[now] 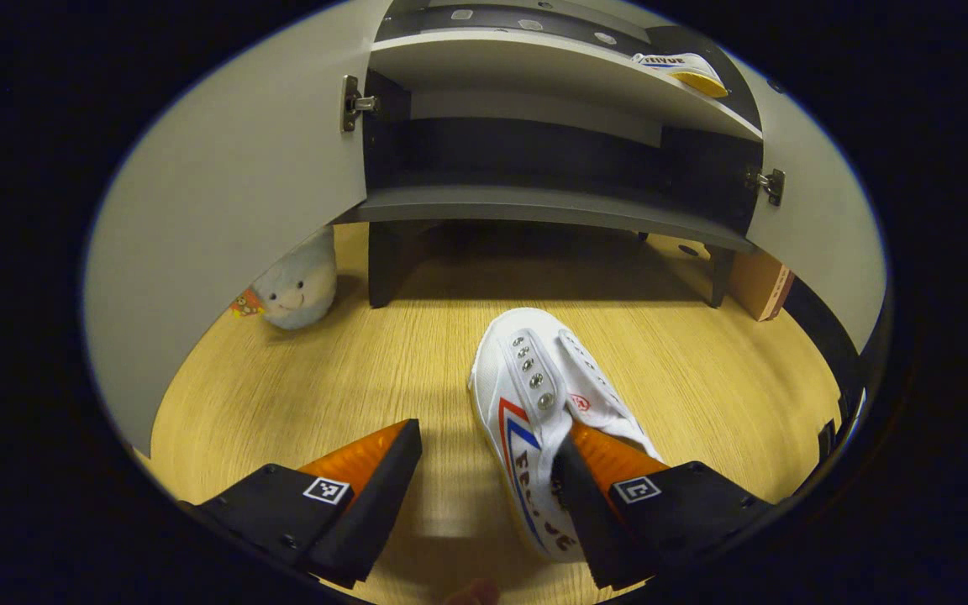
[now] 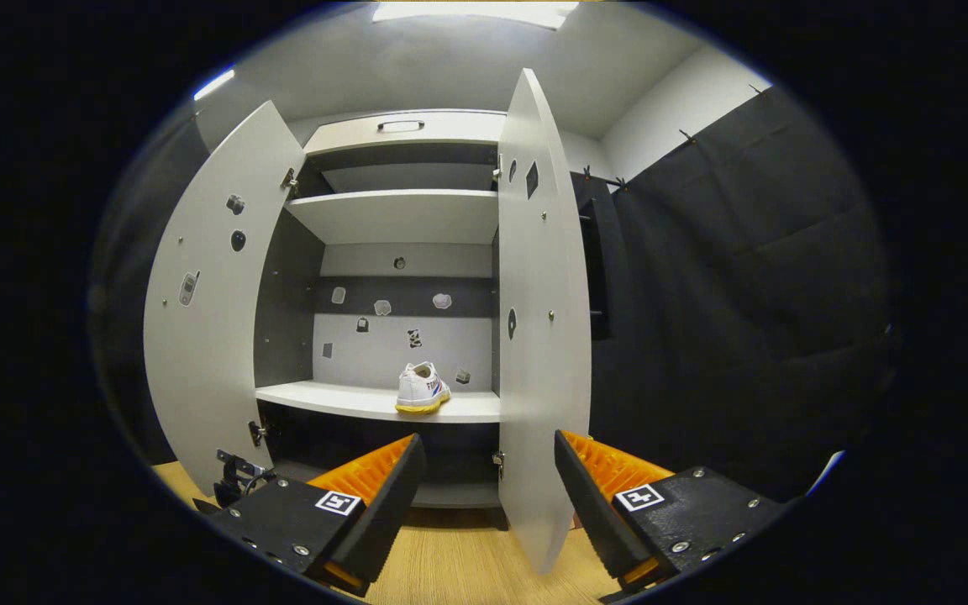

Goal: Grab one shoe with the right hand and put it into the shoe cabinet, grab the other shoe with the left hand and put it into the shoe cabinet; then close the right door with the right hand and the left door with the left hand.

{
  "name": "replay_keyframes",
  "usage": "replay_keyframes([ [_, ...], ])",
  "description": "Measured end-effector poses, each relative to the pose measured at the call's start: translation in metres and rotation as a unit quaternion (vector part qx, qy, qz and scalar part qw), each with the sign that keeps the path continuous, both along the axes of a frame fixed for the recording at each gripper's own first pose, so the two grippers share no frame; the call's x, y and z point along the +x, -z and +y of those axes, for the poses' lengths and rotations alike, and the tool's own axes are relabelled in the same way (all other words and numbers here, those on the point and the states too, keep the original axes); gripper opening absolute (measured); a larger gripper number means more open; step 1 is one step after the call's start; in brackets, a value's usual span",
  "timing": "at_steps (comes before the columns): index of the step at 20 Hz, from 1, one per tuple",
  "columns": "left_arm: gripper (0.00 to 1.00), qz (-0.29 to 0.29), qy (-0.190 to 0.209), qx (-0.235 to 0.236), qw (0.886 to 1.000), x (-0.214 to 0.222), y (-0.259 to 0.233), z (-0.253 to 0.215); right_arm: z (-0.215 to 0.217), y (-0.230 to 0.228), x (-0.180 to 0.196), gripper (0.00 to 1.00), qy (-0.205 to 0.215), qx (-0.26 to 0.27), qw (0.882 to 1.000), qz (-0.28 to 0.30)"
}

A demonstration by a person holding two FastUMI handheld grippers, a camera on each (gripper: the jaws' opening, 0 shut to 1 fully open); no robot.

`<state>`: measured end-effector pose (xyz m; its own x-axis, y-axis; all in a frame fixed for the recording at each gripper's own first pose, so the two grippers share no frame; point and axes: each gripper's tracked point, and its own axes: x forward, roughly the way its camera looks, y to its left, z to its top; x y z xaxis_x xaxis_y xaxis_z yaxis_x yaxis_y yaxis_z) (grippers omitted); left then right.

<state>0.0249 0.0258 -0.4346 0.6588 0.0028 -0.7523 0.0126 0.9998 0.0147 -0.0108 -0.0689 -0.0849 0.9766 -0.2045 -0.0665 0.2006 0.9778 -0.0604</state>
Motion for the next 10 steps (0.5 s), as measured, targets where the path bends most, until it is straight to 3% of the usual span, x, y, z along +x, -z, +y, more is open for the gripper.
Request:
replay_keyframes([
  [4, 0.98, -0.021, 0.011, -0.003, 1.000, 0.023, 0.009, -0.002, -0.008, -0.001, -0.005, 0.94, 0.015, -0.012, 1.000, 0.002],
  [8, 1.00, -0.033, -0.011, -0.036, 0.999, 0.024, 0.011, -0.002, -0.013, 0.004, -0.015, 0.94, 0.026, -0.013, 0.999, 0.013],
  [9, 0.96, -0.039, -0.017, -0.045, 0.998, 0.024, 0.009, -0.006, -0.013, 0.005, -0.017, 0.94, 0.027, -0.014, 0.999, 0.014],
  [10, 0.84, -0.045, -0.018, -0.051, 0.998, 0.025, 0.006, -0.009, -0.013, 0.004, -0.018, 0.94, 0.027, -0.014, 0.999, 0.015],
])
